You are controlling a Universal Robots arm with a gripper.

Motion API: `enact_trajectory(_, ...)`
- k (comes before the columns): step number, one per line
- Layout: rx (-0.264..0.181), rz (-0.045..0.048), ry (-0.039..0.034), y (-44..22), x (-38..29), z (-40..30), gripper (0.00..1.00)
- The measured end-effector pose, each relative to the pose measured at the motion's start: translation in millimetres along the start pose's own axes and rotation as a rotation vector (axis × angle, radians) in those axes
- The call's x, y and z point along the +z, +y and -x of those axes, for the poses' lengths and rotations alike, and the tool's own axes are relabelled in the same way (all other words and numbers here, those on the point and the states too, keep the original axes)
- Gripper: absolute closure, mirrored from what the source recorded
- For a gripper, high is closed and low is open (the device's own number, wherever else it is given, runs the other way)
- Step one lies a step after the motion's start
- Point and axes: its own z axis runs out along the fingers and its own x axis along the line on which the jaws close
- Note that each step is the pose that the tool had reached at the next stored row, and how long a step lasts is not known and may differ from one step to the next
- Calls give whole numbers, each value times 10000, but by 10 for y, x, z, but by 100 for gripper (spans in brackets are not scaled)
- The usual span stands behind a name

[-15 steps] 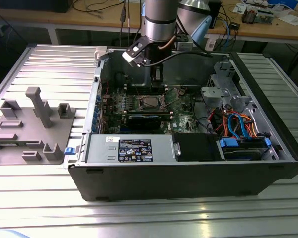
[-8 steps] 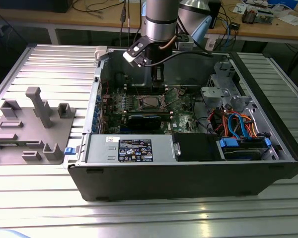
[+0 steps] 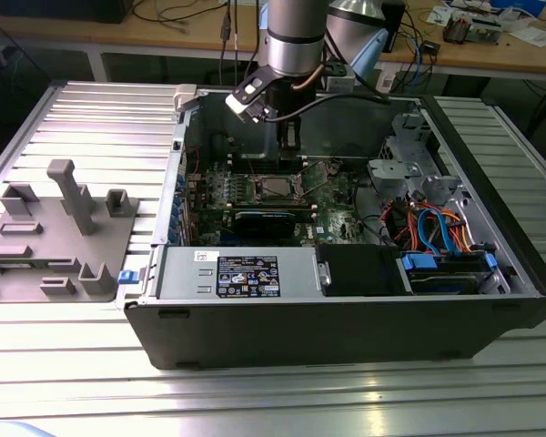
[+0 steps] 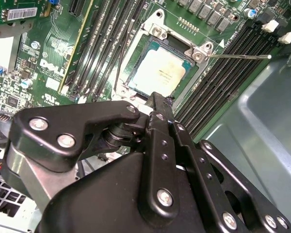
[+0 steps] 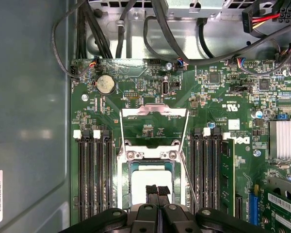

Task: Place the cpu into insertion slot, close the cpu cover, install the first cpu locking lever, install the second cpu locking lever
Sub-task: 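Close the cpu cover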

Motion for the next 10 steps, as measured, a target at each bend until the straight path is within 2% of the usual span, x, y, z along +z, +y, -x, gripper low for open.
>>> enact_trajectory(10,-2,-1,-11,1,-27,1,89)
